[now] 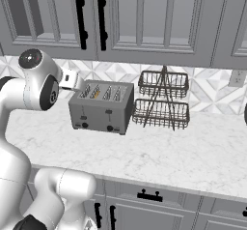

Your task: Start the toaster. Once the lever pops up, take the bread to the plate on the dining counter.

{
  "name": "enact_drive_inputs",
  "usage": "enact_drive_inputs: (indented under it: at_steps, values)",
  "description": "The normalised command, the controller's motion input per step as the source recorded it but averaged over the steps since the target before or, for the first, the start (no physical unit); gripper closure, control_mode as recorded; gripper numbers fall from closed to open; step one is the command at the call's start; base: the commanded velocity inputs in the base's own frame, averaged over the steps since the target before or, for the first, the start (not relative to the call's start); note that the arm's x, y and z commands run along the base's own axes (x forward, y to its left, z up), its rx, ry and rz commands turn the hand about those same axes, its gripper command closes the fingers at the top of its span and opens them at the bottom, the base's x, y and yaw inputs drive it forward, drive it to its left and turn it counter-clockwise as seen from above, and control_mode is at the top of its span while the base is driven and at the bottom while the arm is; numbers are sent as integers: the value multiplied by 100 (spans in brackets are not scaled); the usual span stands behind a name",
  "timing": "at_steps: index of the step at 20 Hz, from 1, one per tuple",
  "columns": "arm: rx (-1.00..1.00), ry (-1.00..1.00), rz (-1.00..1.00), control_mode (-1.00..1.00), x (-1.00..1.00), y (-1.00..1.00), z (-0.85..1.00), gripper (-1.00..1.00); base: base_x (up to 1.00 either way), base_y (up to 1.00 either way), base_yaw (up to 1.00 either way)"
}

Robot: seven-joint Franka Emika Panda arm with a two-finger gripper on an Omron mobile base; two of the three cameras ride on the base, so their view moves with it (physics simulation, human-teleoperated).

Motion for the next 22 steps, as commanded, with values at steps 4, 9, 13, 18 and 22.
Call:
enact_drive_inputs:
  at_steps: [4, 9, 13, 18, 22]
  values:
    - [0, 0, 0, -100, 0, 0, 0, -100, 0, 0, 0]
    - [0, 0, 0, -100, 0, 0, 0, -100, 0, 0, 0]
    - [0, 0, 0, -100, 0, 0, 0, -100, 0, 0, 0]
    - [0, 0, 0, -100, 0, 0, 0, -100, 0, 0, 0]
    - [0, 0, 0, -100, 0, 0, 0, -100, 0, 0, 0]
